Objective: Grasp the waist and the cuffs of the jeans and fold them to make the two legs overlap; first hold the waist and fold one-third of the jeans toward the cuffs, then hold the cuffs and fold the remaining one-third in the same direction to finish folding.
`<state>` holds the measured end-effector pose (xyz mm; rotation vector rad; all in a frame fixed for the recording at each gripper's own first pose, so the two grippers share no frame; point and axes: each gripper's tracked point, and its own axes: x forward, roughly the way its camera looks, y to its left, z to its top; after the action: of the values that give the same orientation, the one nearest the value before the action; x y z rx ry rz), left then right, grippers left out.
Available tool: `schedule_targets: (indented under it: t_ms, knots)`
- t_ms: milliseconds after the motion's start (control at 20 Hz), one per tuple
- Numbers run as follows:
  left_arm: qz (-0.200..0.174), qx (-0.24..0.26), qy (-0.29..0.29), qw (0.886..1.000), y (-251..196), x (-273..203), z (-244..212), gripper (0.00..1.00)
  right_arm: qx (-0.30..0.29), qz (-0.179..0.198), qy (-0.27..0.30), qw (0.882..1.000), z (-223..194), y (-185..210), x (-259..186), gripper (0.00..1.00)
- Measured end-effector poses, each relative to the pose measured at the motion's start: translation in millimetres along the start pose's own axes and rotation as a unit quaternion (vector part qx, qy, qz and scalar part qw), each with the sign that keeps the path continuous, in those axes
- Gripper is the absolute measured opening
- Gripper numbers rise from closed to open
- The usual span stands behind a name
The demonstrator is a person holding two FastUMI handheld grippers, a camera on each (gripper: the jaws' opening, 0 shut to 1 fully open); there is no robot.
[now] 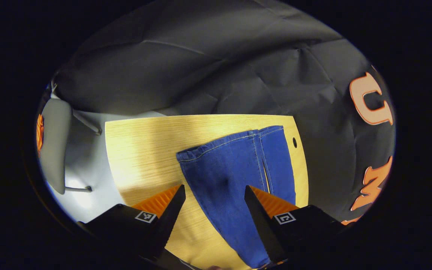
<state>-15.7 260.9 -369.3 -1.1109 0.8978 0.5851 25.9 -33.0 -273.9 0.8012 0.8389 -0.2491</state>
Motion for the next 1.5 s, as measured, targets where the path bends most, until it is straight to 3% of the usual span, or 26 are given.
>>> schedule_targets:
  t_ms: [250, 550, 800, 950, 1100, 1150, 1250, 1350, 1500]
  knots:
    - [-0.047, -0.046, -0.023, 0.998, -6.4, 4.6, 11.4, 0.94, 0.013, -0.012, 0.015, 1.0, -16.5, -14.2, 8.5, 0.98]
    - [-0.096, -0.043, -0.029, 0.994, -16.8, 11.2, 19.7, 0.89, 0.06, 0.0, 0.034, 0.998, -29.9, -25.2, 18.6, 0.97]
    - [-0.139, -0.041, -0.024, 0.989, -25.5, 19.9, 25.9, 0.84, 0.136, 0.031, 0.038, 0.99, -31.6, -31.4, 25.5, 0.98]
    - [-0.143, -0.05, -0.023, 0.988, -22.6, 22.5, 25.0, 0.79, 0.167, 0.045, 0.036, 0.984, -30.6, -38.6, 31.2, 0.98]
    - [-0.142, -0.06, -0.025, 0.988, -23.7, 24.6, 25.4, 0.69, 0.198, 0.053, 0.049, 0.978, -35.9, -40.7, 29.4, 0.98]
    - [-0.138, -0.058, -0.025, 0.988, -23.0, 25.7, 23.0, 0.69, 0.197, 0.069, 0.051, 0.977, -35.2, -36.8, 20.0, 0.97]
    - [-0.134, -0.049, -0.022, 0.99, -24.9, 27.2, 22.0, 0.69, 0.175, 0.049, 0.034, 0.983, -31.1, -61.7, 17.6, 0.97]
    - [-0.131, -0.049, -0.022, 0.99, -26.1, 27.2, 22.5, 0.69, 0.205, 0.045, 0.001, 0.978, -12.8, -72.3, 19.5, 0.97]
    - [-0.131, -0.051, -0.024, 0.99, -26.3, 26.6, 23.3, 0.69, 0.203, 0.042, 0.018, 0.978, -19.0, -73.6, 32.5, 0.97]
